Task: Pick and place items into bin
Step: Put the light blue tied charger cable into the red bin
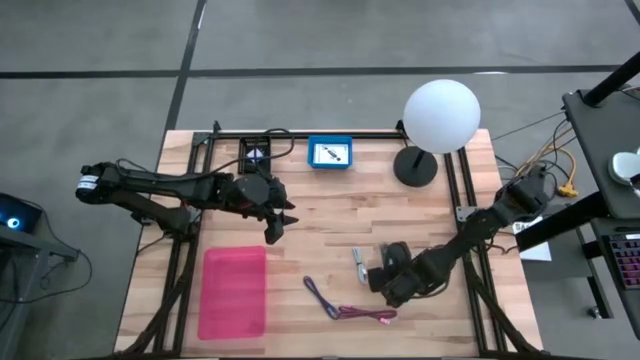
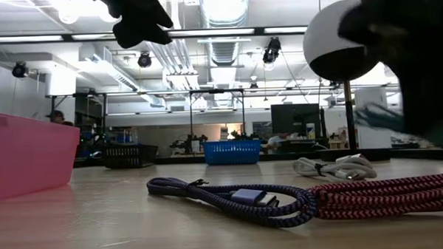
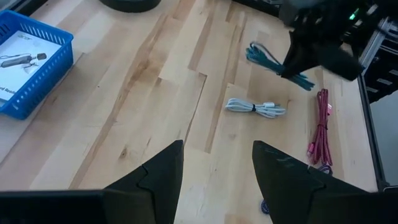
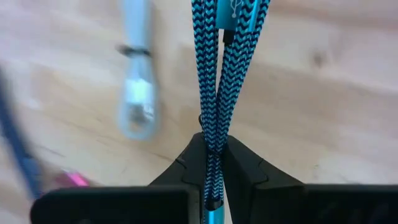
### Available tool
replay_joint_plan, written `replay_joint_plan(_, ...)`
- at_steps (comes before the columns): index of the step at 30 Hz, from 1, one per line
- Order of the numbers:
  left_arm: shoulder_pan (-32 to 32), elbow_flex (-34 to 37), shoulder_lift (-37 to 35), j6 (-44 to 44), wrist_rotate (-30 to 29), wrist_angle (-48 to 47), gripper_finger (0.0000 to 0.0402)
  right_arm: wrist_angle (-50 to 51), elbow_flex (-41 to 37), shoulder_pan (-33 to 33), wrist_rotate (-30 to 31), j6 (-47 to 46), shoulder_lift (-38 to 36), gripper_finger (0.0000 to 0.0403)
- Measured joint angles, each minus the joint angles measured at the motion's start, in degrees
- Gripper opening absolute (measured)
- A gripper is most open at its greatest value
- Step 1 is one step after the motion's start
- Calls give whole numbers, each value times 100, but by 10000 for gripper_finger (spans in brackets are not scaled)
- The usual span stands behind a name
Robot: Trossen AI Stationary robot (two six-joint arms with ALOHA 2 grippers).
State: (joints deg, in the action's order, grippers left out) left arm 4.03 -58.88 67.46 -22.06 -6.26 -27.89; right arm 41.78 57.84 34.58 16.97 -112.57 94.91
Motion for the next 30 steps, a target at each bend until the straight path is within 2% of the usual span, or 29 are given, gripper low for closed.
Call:
replay_joint_plan(3, 0, 3, 0, 0, -2, 15, 176, -9, 49, -10, 641, 266, -212, 23)
replay_joint_plan(6, 0, 11, 0, 6, 0, 214, 176, -131, 118, -8, 1450, 980, -375, 23)
replay_joint_plan(10, 0, -3, 0, 16, -1, 413, 176, -606, 409, 5, 2643, 2563, -495, 23)
replay_joint_plan(12, 0, 1, 0, 17, 0, 546, 176, -898, 592, -16, 2998, 3497, -494, 23)
replay_joint_plan(16, 19, 29, -6, 124, 38, 895, 176, -1242, 965, -147, 3099, 4697, -494, 23)
replay_joint_plan(20, 79, 48, -4, 716, 617, 1686, 176, -1533, 1206, -207, 3093, 5573, -492, 23)
replay_joint_plan(23, 107, 113, -5, 1056, 1089, 2412, 176, -1550, 1323, -222, 3083, 5865, -494, 22)
replay_joint_plan(30, 105, 122, 100, 1058, 1906, 3515, 176, -1558, 1551, -242, 3106, 6213, -492, 22)
